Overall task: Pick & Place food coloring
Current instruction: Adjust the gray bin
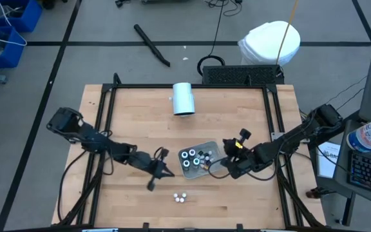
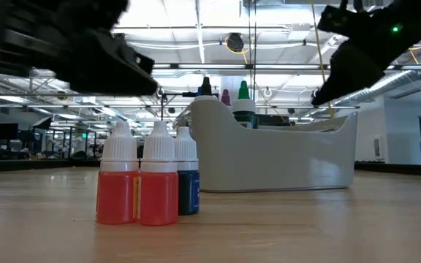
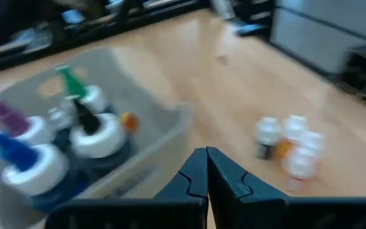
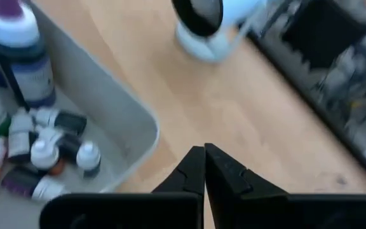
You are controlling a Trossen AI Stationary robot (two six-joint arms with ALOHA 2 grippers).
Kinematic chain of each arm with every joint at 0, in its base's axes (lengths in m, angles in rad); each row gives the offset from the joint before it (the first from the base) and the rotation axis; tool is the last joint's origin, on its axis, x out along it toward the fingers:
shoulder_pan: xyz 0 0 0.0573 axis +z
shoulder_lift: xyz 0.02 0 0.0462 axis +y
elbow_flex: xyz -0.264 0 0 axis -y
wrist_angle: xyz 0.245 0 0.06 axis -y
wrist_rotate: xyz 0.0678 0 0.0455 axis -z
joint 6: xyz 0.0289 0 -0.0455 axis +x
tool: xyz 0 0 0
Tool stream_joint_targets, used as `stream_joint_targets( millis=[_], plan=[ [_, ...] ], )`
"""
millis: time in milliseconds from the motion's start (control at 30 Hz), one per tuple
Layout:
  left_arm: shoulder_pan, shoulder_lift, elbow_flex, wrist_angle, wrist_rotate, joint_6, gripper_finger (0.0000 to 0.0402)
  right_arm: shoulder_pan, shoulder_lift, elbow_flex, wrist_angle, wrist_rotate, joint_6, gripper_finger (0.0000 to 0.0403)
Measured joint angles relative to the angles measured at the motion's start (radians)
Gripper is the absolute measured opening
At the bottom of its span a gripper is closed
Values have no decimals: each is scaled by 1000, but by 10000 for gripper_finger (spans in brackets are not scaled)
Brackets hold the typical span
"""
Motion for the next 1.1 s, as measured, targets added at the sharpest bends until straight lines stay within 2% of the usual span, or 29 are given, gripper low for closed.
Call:
stream_joint_targets(
  millis=[133,333,667,967,1100],
  plan=[
    [33,56,31,-26,-8,-16,3,0,-1,0,-40,-80,85,1],
    [51,75,38,-43,-11,-15,5,1,0,-1,-30,-113,113,0],
    [97,75,38,-61,-17,-12,4,-28,0,-75,81,-234,110,0],
    [139,75,38,-73,-43,-26,8,-41,0,-108,285,-363,11,0],
    [151,75,37,-85,-57,-30,4,-38,0,-113,321,-388,5,0]
  ],
)
